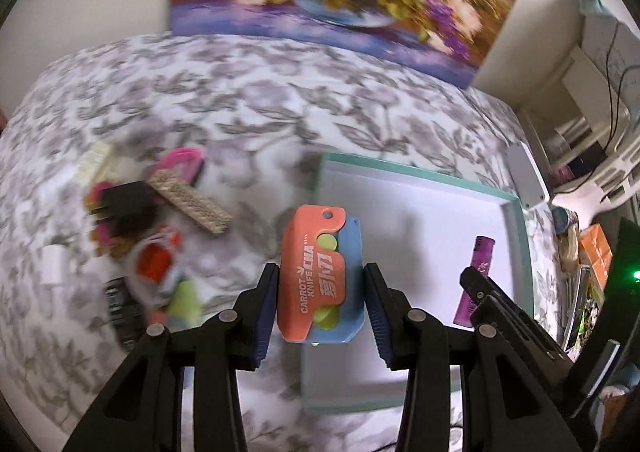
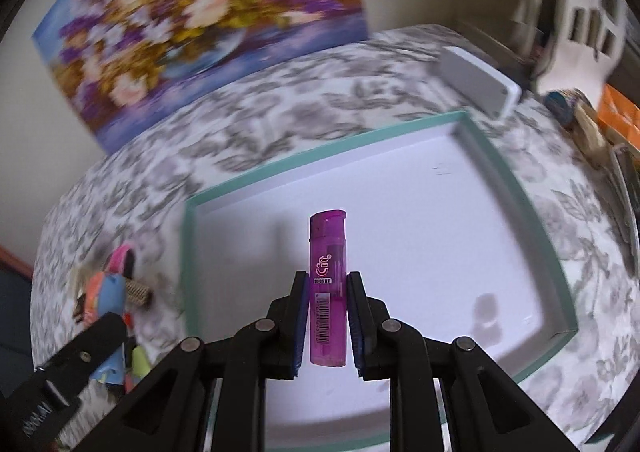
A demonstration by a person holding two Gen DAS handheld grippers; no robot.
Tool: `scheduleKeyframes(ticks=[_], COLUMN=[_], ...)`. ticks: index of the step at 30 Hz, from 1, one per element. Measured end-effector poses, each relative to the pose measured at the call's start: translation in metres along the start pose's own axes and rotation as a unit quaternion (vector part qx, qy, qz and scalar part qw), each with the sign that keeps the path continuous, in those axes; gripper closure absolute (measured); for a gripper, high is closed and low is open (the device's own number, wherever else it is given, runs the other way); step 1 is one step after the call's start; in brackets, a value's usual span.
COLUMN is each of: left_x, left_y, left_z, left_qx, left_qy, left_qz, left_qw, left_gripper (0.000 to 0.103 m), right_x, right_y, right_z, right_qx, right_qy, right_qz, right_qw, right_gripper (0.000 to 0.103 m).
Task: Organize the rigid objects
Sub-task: 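Carry both items into the white tray and open both grippers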
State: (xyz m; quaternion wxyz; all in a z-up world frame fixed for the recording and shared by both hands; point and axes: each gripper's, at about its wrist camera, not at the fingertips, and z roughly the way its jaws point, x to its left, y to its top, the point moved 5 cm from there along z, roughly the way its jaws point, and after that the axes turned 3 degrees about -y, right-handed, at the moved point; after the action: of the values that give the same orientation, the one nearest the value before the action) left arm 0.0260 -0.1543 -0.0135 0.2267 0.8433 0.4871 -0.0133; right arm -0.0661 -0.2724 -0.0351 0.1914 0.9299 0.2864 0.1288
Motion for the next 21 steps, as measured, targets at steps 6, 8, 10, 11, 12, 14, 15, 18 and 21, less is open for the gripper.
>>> scheduleKeyframes(ticks=[6, 8, 10, 11, 12, 14, 15, 18, 21], left_x=[-0.034, -0.041, -0.047, -0.047, -0.047, -0.045, -0.042, -0.032, -0.021], left_y=[0.002, 0.005, 0.006, 0.007, 0.008, 0.008, 0.008, 0.008, 0.009], left_z=[0.036, 0.049, 0.062, 0.069, 0.076, 0.084, 0.087, 0.091, 0.091], left_qx=[0.012, 0.015, 0.02, 0.024, 0.03, 0.037, 0.038, 0.042, 0.04], left_qy=[-0.017, -0.019, -0.022, -0.02, -0.017, -0.012, -0.009, 0.001, 0.014], left_qz=[0.039, 0.051, 0.06, 0.061, 0.061, 0.057, 0.052, 0.043, 0.031], left_qw=[0.999, 0.9984, 0.9978, 0.9976, 0.9976, 0.9977, 0.9979, 0.9982, 0.9986], left_gripper=[0.059, 0.059, 0.059, 0.059, 0.059, 0.059, 0.059, 0.059, 0.059], right_x=[-0.038, -0.044, -0.048, -0.048, -0.048, -0.049, -0.049, -0.05, -0.05], right_y=[0.008, 0.009, 0.009, 0.008, 0.008, 0.009, 0.009, 0.01, 0.009], right_z=[0.011, 0.014, 0.018, 0.02, 0.021, 0.023, 0.023, 0.025, 0.027], right_qx=[0.004, 0.004, 0.008, 0.01, 0.012, 0.013, 0.012, 0.011, 0.015], right_qy=[-0.023, -0.03, -0.032, -0.031, -0.032, -0.034, -0.036, -0.04, -0.041], right_qz=[0.039, 0.044, 0.049, 0.05, 0.049, 0.045, 0.044, 0.042, 0.044], right_qw=[0.999, 0.999, 0.998, 0.998, 0.998, 0.998, 0.998, 0.998, 0.998], right_gripper=[0.083, 0.083, 0.083, 0.083, 0.083, 0.083, 0.083, 0.083, 0.083])
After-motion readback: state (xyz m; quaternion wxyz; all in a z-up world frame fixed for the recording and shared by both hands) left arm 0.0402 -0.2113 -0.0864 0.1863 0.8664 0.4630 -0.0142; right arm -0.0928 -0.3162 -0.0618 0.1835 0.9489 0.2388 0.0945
